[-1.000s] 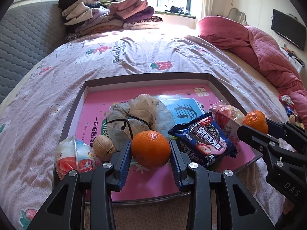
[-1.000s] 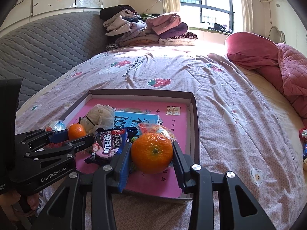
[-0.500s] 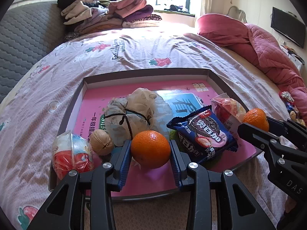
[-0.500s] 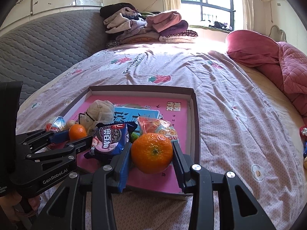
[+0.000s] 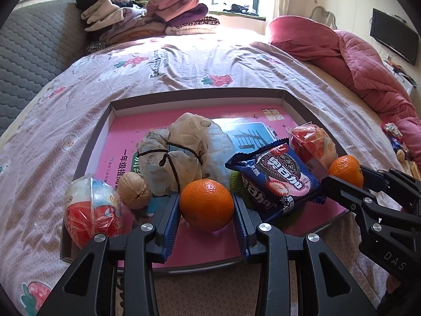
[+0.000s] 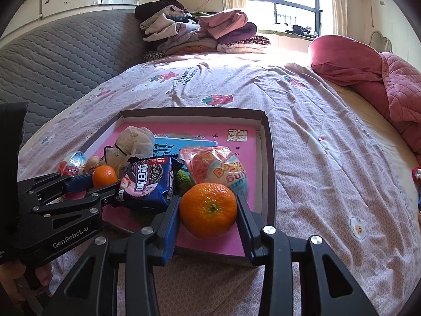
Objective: Organize objects
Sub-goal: 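Lift and carry both held oranges over the pink tray, then open left tool to release its orange in the tray while right tool releases its orange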
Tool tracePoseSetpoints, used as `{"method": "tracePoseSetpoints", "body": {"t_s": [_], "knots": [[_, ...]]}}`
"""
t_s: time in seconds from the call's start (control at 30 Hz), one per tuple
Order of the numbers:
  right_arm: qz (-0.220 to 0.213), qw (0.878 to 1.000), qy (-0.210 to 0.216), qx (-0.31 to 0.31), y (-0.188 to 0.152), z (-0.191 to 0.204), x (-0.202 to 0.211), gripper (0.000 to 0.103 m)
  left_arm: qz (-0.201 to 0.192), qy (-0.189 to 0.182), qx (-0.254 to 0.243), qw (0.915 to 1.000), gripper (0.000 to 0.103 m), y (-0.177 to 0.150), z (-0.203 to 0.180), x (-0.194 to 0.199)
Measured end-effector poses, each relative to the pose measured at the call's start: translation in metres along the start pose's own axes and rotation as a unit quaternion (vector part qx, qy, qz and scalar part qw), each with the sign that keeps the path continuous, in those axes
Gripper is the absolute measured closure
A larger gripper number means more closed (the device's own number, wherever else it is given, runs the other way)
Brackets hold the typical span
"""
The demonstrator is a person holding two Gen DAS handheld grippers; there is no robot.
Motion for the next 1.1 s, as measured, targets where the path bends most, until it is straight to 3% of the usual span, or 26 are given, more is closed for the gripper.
{"method": "tracePoseSetpoints", "body": {"t_s": [0.93,1.1], "knots": [[0.020,0.999,-0.028,0.031,-0.006,0.004,-0.010,0.062,0.008,-0.008,0.008,0.9999,0.063,-0.005,0.002,-0.002],[0.021,0.999,-0.031,0.035,-0.006,0.005,-0.009,0.061,0.010,-0.005,0.009,0.9999,0.058,-0.006,0.004,-0.001]]}}
Point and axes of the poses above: each gripper's, at about its wrist camera, not at the fingertips, and x roughly against the way its jaws point, z to its left, y to its top, the point moved 4 cm from there along -x, roughly the way its jaws point, and after that the axes turned 1 degree about -y, right-handed, at the moved point
